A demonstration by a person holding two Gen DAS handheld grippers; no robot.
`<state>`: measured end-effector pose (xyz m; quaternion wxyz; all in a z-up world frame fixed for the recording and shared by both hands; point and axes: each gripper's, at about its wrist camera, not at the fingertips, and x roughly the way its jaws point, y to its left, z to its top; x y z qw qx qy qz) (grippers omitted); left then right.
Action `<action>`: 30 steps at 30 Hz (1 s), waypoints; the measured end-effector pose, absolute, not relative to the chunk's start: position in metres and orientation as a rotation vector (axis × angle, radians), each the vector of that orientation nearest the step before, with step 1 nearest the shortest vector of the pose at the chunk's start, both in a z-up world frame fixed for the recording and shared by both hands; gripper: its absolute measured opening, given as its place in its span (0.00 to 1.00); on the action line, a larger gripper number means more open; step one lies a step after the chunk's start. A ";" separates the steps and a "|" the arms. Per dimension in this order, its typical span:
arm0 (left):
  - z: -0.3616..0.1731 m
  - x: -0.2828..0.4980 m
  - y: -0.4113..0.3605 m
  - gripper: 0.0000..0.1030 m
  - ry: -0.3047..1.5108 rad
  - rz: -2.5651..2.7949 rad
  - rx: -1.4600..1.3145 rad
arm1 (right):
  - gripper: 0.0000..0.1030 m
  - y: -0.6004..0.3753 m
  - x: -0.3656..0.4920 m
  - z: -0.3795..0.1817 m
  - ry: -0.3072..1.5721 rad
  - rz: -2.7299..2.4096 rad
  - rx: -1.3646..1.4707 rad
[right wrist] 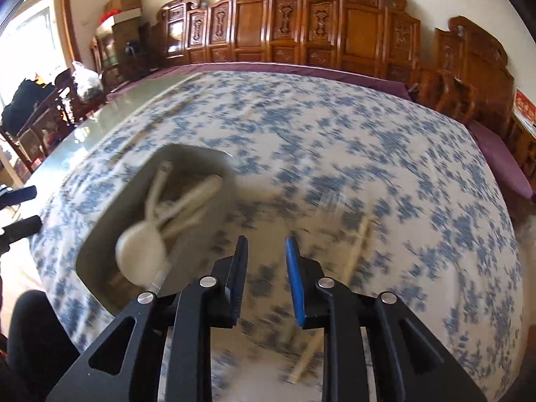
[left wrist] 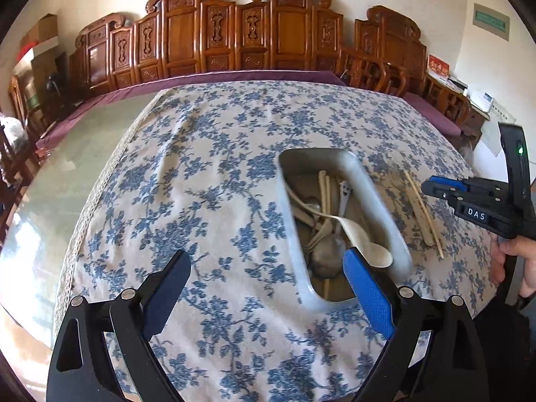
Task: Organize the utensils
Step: 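Grasp a wooden chopstick from the table with the right tool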
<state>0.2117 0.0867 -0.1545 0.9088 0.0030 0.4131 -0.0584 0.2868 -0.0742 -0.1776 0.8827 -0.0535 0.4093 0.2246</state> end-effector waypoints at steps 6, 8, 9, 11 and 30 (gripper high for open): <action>-0.153 0.216 0.055 0.86 0.856 -0.157 0.038 | 0.32 -0.110 0.291 -0.199 0.882 0.423 -0.094; -0.153 0.218 0.041 0.86 0.854 -0.170 0.052 | 0.32 -0.116 0.293 -0.209 0.903 0.423 -0.102; -0.153 0.219 0.036 0.86 0.855 -0.174 0.055 | 0.32 -0.116 0.293 -0.213 0.911 0.423 -0.105; -0.153 0.223 0.024 0.86 0.863 -0.189 0.054 | 0.32 -0.117 0.296 -0.222 0.931 0.430 -0.109; -0.169 0.252 -0.065 0.56 0.926 -0.311 0.113 | 0.07 -0.142 0.309 -0.249 0.996 0.426 -0.241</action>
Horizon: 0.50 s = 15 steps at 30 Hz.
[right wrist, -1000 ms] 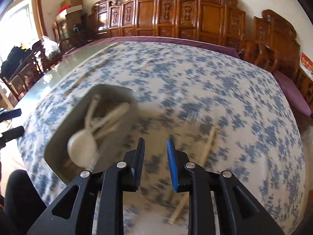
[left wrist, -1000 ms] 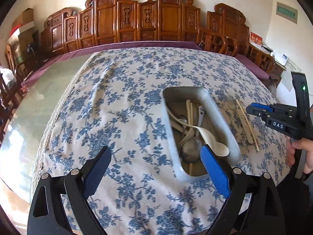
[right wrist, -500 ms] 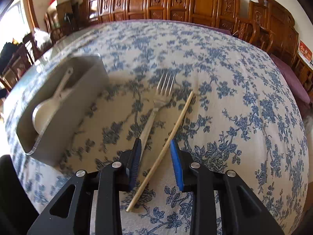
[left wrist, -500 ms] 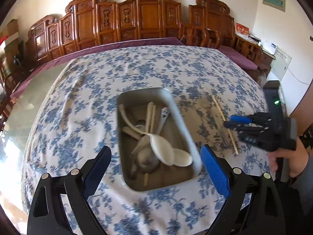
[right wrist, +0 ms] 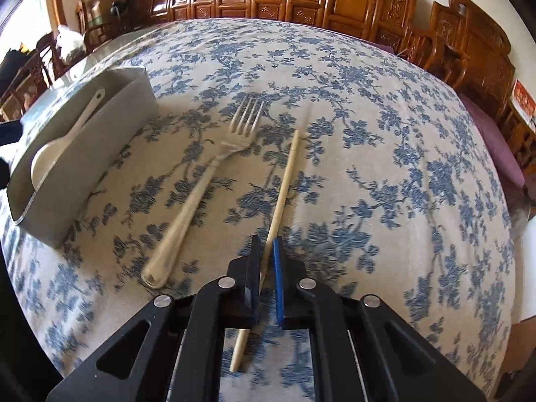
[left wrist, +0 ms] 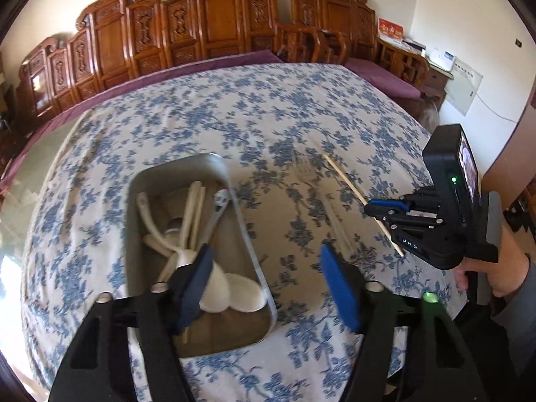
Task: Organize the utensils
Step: 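Grasp a wooden chopstick from the table with the right tool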
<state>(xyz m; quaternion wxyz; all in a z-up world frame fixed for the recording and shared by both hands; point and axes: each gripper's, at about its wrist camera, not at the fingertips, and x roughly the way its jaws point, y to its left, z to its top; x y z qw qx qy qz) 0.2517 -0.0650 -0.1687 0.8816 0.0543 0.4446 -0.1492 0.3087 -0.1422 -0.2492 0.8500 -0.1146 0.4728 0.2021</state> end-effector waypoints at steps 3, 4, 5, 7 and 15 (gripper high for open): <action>-0.175 0.263 -0.082 0.44 0.947 -0.334 0.121 | 0.06 -0.150 0.312 -0.249 1.009 0.435 -0.253; -0.177 0.267 -0.087 0.44 0.950 -0.335 0.125 | 0.06 -0.153 0.314 -0.249 1.015 0.434 -0.254; -0.179 0.270 -0.092 0.44 0.954 -0.337 0.129 | 0.05 -0.157 0.316 -0.249 1.019 0.426 -0.254; -0.184 0.278 -0.104 0.44 0.964 -0.347 0.133 | 0.05 -0.168 0.320 -0.250 1.025 0.417 -0.230; -0.206 0.306 -0.146 0.44 1.000 -0.369 0.166 | 0.06 -0.200 0.331 -0.242 1.010 0.417 -0.095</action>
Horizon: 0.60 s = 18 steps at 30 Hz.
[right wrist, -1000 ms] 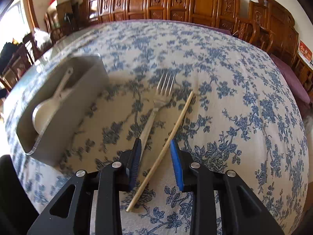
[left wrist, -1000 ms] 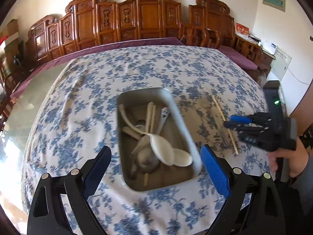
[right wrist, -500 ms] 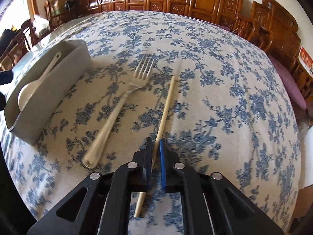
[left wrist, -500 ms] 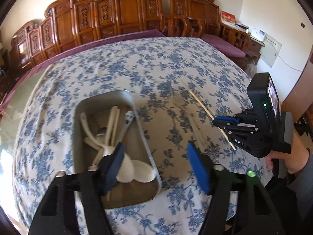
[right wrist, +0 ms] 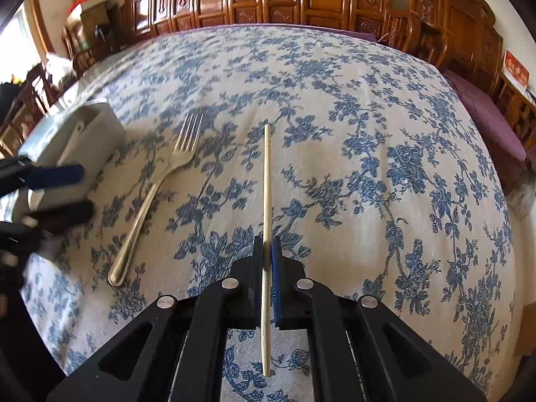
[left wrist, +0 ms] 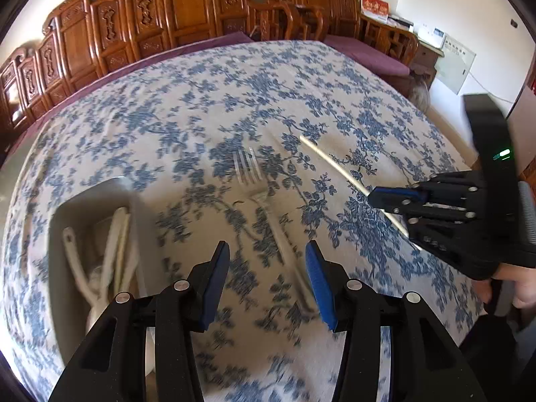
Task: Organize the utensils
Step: 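Grasp a wooden chopstick from the table with the right tool, then grasp the steel fork with the left tool while the right tool holds the chopstick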
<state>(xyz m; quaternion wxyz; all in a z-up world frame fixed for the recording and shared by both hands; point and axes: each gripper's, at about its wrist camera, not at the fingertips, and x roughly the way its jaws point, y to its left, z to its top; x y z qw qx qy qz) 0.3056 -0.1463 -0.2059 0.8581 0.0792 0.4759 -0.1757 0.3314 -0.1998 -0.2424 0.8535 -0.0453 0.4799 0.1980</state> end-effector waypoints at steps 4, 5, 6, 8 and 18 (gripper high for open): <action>-0.222 0.321 -0.162 0.44 1.031 -0.363 0.176 | 0.06 -0.204 0.334 -0.239 0.999 0.426 -0.063; -0.226 0.325 -0.164 0.44 1.039 -0.358 0.177 | 0.05 -0.204 0.333 -0.238 0.993 0.421 -0.074; -0.228 0.327 -0.165 0.44 1.044 -0.353 0.177 | 0.06 -0.203 0.333 -0.237 0.989 0.417 -0.082; -0.235 0.334 -0.169 0.43 1.060 -0.339 0.178 | 0.06 -0.203 0.335 -0.237 0.986 0.416 -0.085; -0.249 0.349 -0.172 0.15 1.095 -0.294 0.163 | 0.06 -0.206 0.338 -0.234 0.972 0.416 -0.060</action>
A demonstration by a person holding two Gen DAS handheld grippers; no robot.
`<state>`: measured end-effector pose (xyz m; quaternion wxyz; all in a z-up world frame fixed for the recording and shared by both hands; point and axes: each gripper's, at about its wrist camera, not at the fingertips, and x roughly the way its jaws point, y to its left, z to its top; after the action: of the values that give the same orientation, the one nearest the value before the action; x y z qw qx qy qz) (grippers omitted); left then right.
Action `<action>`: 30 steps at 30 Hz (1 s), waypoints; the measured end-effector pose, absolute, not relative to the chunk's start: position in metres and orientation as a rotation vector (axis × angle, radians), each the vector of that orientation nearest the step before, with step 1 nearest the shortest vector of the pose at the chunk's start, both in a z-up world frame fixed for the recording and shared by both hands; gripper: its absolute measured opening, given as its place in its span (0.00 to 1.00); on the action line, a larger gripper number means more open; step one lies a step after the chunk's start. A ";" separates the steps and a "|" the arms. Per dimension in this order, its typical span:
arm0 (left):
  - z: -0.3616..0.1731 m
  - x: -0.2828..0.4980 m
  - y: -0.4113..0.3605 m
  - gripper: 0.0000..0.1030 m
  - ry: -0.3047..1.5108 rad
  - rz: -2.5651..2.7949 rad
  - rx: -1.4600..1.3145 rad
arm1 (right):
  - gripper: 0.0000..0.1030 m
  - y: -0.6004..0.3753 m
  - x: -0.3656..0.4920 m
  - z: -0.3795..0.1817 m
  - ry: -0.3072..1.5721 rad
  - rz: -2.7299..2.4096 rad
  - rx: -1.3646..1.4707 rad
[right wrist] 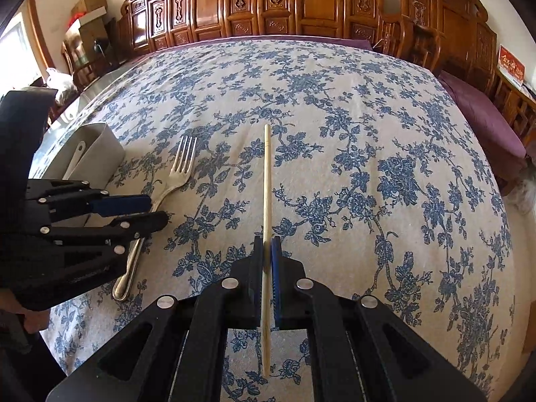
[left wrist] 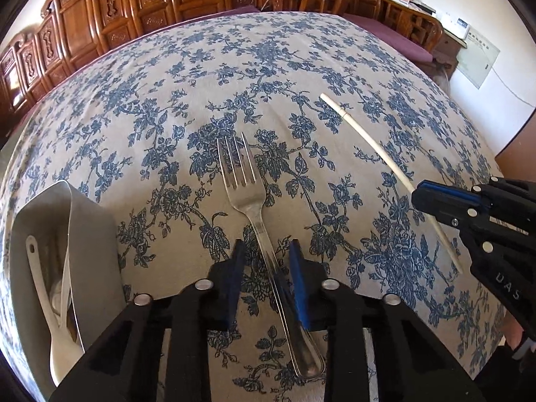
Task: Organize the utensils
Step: 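Grasp the steel fork with the left tool while the right tool holds the chopstick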
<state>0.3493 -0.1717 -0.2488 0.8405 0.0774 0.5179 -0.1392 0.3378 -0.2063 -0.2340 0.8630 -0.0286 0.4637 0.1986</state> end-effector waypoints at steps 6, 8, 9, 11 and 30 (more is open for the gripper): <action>-0.247 0.346 -0.169 0.06 1.089 -0.288 0.137 | 0.06 -0.202 0.338 -0.235 0.974 0.432 -0.050; -0.243 0.339 -0.167 0.06 1.079 -0.295 0.135 | 0.06 -0.201 0.338 -0.234 0.974 0.437 -0.042; -0.240 0.335 -0.165 0.06 1.069 -0.294 0.137 | 0.06 -0.200 0.337 -0.234 0.972 0.438 -0.041; -0.234 0.329 -0.163 0.06 1.053 -0.296 0.140 | 0.06 -0.197 0.336 -0.232 0.966 0.441 -0.045; -0.166 0.280 -0.123 0.06 0.911 -0.319 0.078 | 0.06 -0.172 0.324 -0.215 0.909 0.469 -0.086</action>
<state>0.2800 -0.1228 -0.1662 0.8850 0.0373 0.4379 -0.1535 0.3243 -0.1719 -0.2152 0.8712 -0.0412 0.4347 0.2245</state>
